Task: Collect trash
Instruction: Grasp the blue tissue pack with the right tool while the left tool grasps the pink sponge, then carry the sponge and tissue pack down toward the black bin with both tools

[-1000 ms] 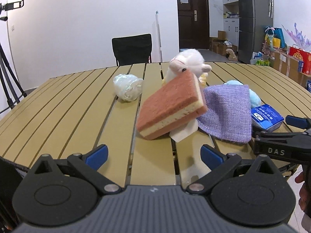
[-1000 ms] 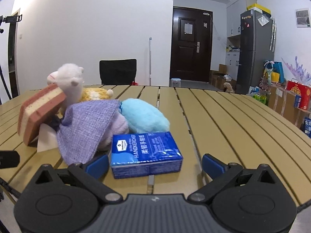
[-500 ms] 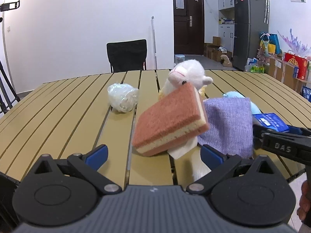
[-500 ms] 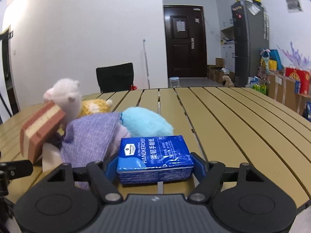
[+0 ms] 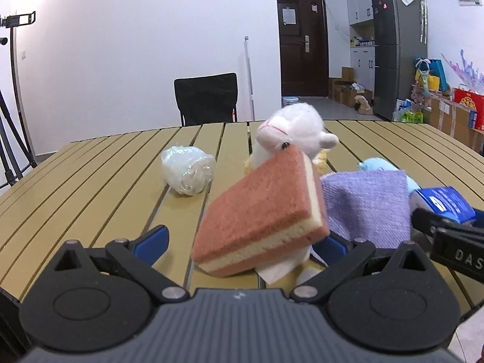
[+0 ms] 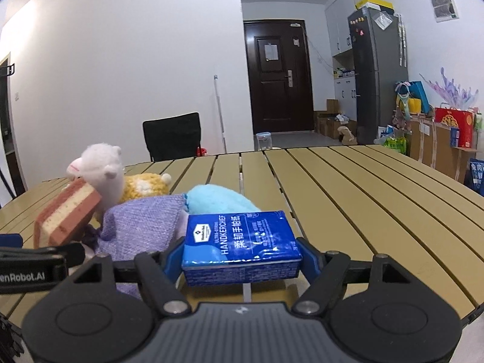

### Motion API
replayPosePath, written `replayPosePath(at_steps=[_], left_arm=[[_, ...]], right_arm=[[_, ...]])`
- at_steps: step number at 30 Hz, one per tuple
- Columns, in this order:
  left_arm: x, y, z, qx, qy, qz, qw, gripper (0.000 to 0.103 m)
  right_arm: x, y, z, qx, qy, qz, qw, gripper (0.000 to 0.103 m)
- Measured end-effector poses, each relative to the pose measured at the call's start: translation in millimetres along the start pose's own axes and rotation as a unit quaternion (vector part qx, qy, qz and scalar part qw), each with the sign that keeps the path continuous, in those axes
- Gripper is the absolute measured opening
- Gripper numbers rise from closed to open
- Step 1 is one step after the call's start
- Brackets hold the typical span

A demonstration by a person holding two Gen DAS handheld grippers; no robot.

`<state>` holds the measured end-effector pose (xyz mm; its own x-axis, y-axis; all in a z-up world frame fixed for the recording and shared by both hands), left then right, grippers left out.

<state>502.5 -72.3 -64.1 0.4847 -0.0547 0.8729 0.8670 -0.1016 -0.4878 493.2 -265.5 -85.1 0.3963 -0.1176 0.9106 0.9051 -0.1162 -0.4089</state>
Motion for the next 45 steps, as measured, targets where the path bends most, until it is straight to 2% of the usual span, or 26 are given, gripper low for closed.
replayPosePath(at_steps=[3,5,7,8,18,20,22,25,38,45], left_arm=[[2,4,3,-0.001,-0.007,0.000,1.0000,0.101],[2,6,3,-0.002,-0.012,-0.001,0.9999,0.096],[2,8,4,-0.010,-0.019,-0.002,0.9998,0.080],[3,8,5,-0.020,-0.024,-0.002,0.9995,0.076],[10,15,27,-0.040,-0.071,-0.014,0.9966,0.072],[11,15,27,-0.049,-0.070,-0.017,0.9962,0.068],[11,14,27,-0.063,-0.069,-0.020,0.9954,0.057],[12,14,27,-0.077,-0.070,-0.023,0.9943,0.048],[16,-11,29,-0.057,-0.061,-0.057,0.9948,0.045],[15,-33,31,-0.061,-0.057,-0.068,0.9942,0.045]], right_arm=[[0,4,-3,-0.005,0.009,0.005,1.000,0.074],[-1,6,-4,-0.006,0.013,0.007,1.000,0.074],[-1,8,-3,-0.007,0.015,0.007,1.000,0.074],[-1,8,-4,-0.008,0.017,0.007,1.000,0.074],[-3,9,-5,-0.005,0.029,0.007,1.000,0.074],[-3,9,-5,-0.003,0.032,0.008,0.999,0.074],[-4,8,-5,-0.002,0.032,0.008,0.999,0.074],[-5,8,-3,-0.001,0.030,0.009,1.000,0.074],[-3,6,-5,-0.001,0.034,0.003,0.999,0.074],[-5,-10,-11,-0.002,0.034,-0.010,0.999,0.074]])
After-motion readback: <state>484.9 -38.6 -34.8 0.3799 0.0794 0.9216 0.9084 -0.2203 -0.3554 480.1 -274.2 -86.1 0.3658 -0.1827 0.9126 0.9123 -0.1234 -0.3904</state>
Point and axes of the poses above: each gripper's, at about its wrist camera, not at the fingertips, and y roughly the way its jaws point, z to its left, x to its top, the point moved 7 cm from there along y, roughly the way its jaws point, and after that the axes turned 9 degrees about -x, right-handed, at the moved point
